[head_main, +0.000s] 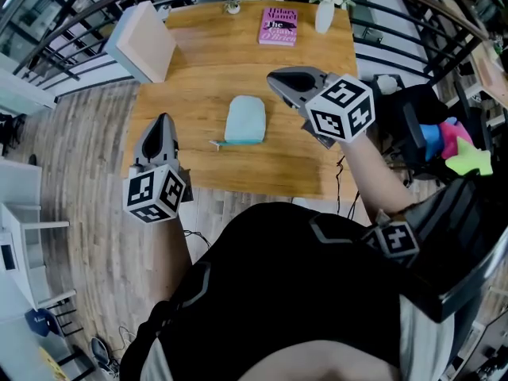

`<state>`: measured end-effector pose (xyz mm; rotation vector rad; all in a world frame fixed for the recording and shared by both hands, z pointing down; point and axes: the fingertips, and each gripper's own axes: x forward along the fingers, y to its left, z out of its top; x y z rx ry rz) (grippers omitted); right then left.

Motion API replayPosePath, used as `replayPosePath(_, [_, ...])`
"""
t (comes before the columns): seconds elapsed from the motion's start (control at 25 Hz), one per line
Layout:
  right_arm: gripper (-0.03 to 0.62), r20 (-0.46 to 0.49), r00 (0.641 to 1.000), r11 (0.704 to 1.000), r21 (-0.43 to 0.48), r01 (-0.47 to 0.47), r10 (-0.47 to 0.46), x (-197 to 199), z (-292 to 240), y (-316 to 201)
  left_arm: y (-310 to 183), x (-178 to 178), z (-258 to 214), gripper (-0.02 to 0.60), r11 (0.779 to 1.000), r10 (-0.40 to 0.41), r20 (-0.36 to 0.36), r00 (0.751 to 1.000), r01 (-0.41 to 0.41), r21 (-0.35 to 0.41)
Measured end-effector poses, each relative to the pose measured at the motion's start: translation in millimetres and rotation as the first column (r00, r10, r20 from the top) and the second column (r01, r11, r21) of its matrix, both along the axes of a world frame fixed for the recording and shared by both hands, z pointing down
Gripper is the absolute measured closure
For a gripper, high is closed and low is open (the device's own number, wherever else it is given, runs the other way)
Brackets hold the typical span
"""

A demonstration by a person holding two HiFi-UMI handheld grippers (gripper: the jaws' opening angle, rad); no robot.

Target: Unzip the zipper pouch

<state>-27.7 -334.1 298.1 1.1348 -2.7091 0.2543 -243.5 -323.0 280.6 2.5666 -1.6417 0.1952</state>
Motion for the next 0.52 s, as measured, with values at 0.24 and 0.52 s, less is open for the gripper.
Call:
replayPosePath(0.24, [0.585,-0.007,1.0,1.0,0.005,-0.008,0.008,-4.0,0.0,-5.0,-5.7,-1.4,-4.0,0.552,1.0,0.002,0.008,1.0,-0.002,0.012])
replayPosePath(0.52, [0.585,-0.009,1.0,1.0,0.014,-0.02,0.021,-1.9,-3.4,-5.6,-6.5,3.7,-7.9,0.552,0.999,0.016,0.03,0.999,-0.016,0.03])
